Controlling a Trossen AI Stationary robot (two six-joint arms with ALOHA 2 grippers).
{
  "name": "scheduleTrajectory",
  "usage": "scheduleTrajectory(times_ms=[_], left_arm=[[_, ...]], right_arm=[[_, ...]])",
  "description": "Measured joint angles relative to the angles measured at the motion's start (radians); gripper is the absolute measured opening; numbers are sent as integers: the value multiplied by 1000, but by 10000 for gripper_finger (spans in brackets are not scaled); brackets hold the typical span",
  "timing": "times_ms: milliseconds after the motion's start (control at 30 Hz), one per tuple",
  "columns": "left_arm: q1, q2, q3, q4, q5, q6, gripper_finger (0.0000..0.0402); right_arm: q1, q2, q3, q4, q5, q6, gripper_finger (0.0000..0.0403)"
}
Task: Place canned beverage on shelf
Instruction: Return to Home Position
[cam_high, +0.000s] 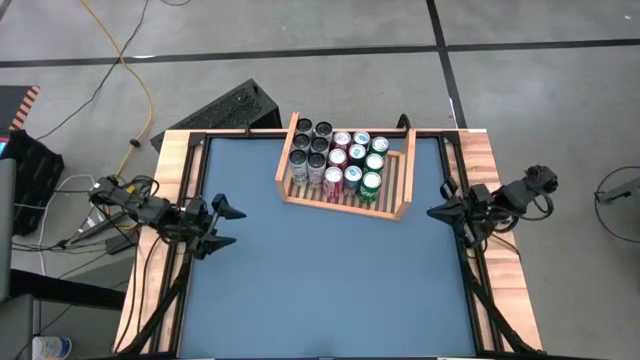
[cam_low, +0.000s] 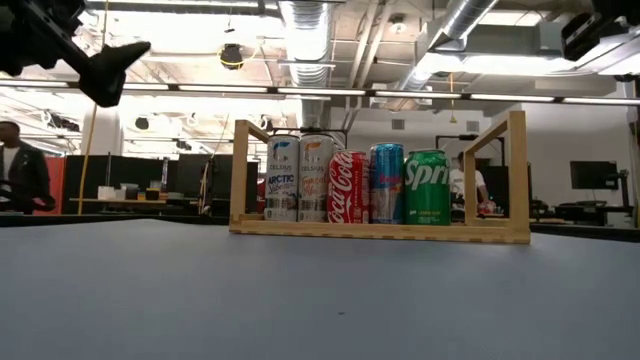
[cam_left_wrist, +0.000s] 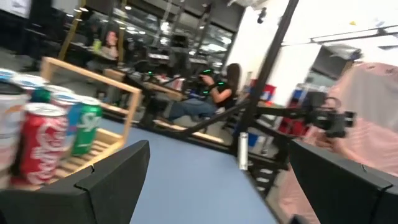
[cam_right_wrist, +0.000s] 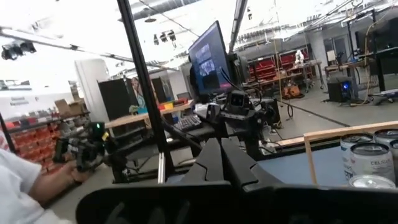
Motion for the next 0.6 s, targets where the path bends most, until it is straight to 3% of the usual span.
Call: scheduleTrajectory(times_ms=[133,433,600], left_arm=[[0,0,0,-46,-45,8,371],[0,0,-2,-64,82,13,371],[0,0,-2,-120,104,-27,371]], right_arm=[[-7,-8,-87,14,9,-2,0],[-33,-9,-275,183,48,-2,0],[-45,-5,-277,137,48,31,0]])
